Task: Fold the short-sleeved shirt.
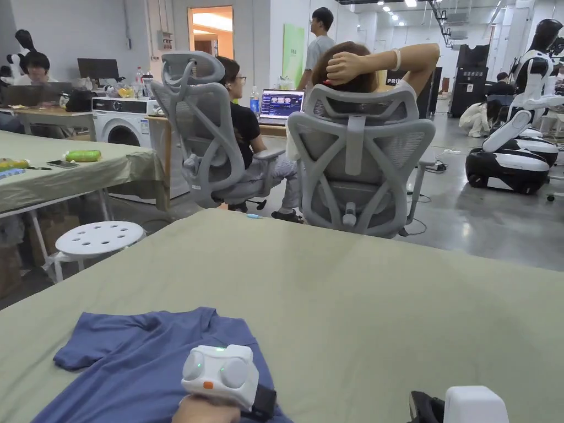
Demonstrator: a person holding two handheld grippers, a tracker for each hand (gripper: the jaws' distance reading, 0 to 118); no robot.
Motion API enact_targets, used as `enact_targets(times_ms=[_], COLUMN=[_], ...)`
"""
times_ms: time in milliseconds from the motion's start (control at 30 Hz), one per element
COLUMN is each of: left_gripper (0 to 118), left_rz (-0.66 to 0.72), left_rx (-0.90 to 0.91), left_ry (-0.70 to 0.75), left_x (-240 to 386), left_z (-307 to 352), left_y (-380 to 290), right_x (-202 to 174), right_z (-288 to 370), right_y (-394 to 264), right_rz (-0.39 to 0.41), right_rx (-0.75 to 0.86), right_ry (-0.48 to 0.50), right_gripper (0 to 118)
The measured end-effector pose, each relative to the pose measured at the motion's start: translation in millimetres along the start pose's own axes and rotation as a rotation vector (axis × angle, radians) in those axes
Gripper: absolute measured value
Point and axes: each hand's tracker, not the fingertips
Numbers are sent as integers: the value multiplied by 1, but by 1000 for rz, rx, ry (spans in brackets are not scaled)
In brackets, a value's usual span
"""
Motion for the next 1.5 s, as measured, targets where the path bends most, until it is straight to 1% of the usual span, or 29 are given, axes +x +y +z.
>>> enact_targets(times_ms=[33,67,100,133,167,200,233,267,333,433,500,600,667,767,867,933,967,1033,1100,1167,1200,1233,1267,1300,1333,1367,1400,1500], left_gripper=[57,22,0,0,0,0,0,0,0,0,0,0,0,0,0,0,0,0,0,2,5,24,56,83,93,88,84,84], left_rz=[58,80,99,131,173,174,161,146,130,-10,-31,-124,-190,-282,-436,-530,-562,-605,-634,-631,-616,-583,-543,-515,-521,-532,-530,-454], left_rx=[-22,11,53,66,69,83,107,169,249,296,337,382,406,391,327,265,243,139,53,40,51,47,41,44,63,111,171,346], left_ry=[-3,2,27,23,-77,-85,-43,-56,-130,-177,-288,-444,-550,-722,-842,-827,-816,-774,-742,-700,-690,-698,-714,-724,-731,-752,-743,-703], left_x=[-4,-10,-17,-32,-39,-38,-31,-24,6,60,106,205,277,385,490,548,568,610,633,645,644,643,640,635,623,610,593,515], left_z=[6,13,17,22,27,33,43,52,82,108,128,159,180,206,217,203,194,160,123,103,93,87,85,88,93,102,115,161], left_y=[-1,-3,-7,-3,-7,-9,-8,-7,7,32,45,57,57,49,24,-2,-13,-45,-70,-85,-89,-89,-87,-83,-77,-73,-67,-57], right_x=[5,13,20,27,34,40,48,56,74,101,124,159,180,210,240,261,267,287,302,315,318,321,323,323,323,320,318,307], right_z=[0,1,3,6,9,14,21,29,43,70,94,134,159,191,221,236,241,249,255,257,259,259,258,257,256,255,251,240], right_y=[-2,-4,-5,-5,-6,-6,-6,-7,-6,-3,-1,0,0,-3,-13,-24,-28,-42,-55,-64,-67,-70,-71,-71,-71,-70,-69,-64], right_rz=[-3,-14,-37,-67,-92,-101,-99,-96,-108,-111,-150,-174,-169,-151,-144,-156,-161,-194,-219,-233,-237,-240,-239,-236,-230,-224,-218,-210], right_rx=[-2,-4,-1,-6,-10,-10,-6,-2,-5,11,32,52,61,60,56,42,36,16,-1,-15,-18,-23,-25,-31,-40,-42,-40,-29], right_ry=[-6,-17,-23,-27,-30,-34,-48,-71,-95,-169,-220,-310,-360,-449,-539,-585,-601,-623,-647,-655,-655,-656,-653,-647,-640,-634,-626,-588], right_gripper=[1,1,1,1,1,1,1,1,1,1,1,1,1,1,1,1,1,1,1,0,0,0,0,0,0,0,0,0])
